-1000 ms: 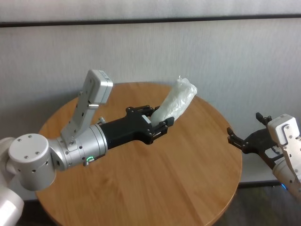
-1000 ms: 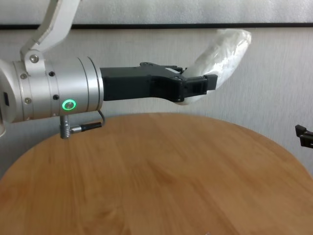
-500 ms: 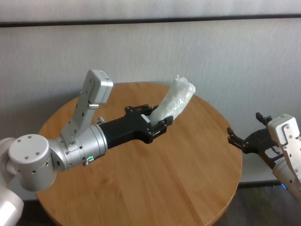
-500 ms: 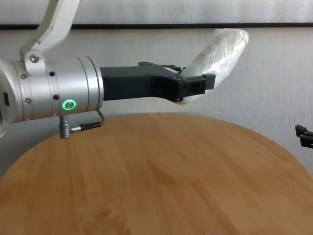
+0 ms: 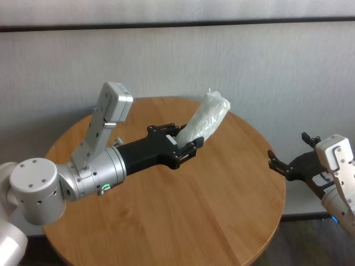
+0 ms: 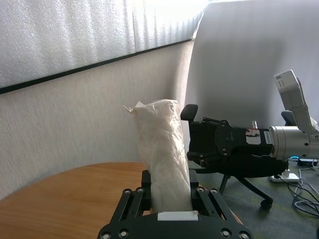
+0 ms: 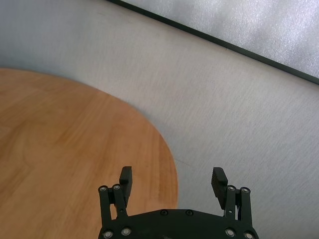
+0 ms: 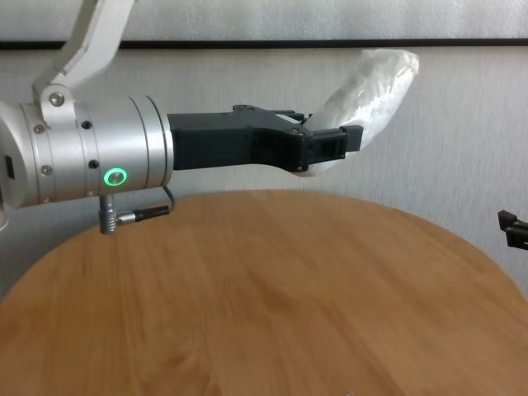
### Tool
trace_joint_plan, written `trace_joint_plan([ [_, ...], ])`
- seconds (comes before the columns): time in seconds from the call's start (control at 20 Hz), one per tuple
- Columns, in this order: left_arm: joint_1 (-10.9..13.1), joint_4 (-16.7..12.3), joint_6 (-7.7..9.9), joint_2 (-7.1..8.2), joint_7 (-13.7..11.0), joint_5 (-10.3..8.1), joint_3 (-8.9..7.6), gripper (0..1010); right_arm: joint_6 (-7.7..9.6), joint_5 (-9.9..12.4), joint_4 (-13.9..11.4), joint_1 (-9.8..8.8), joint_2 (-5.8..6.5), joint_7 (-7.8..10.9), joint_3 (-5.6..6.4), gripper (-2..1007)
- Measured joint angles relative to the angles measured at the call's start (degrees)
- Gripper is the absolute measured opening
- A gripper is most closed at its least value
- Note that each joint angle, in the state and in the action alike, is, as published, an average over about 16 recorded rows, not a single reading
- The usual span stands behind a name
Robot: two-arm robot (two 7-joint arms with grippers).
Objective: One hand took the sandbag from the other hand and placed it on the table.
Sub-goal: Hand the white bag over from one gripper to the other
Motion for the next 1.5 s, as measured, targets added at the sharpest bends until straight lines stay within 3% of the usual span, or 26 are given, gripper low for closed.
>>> trace_joint_plan([
  [0.85, 0.03, 0.1, 0.06, -0.04, -0.17, 0.01, -0.1, 442, -0.04, 0.65, -0.17, -0.14, -0.13, 0.51, 0.51, 1005],
  [1.2, 0.03, 0.12, 0.07, -0.05, -0.19, 0.01, -0.12, 442, -0.99, 4.33, -1.12, -1.04, -0.87, 2.9, 2.99, 1005],
  [1.5, 0.03, 0.12, 0.07, -0.05, -0.19, 0.01, -0.13, 442, -1.92, 11.5, -2.94, -2.55, -1.75, 8.1, 6.67, 1005],
])
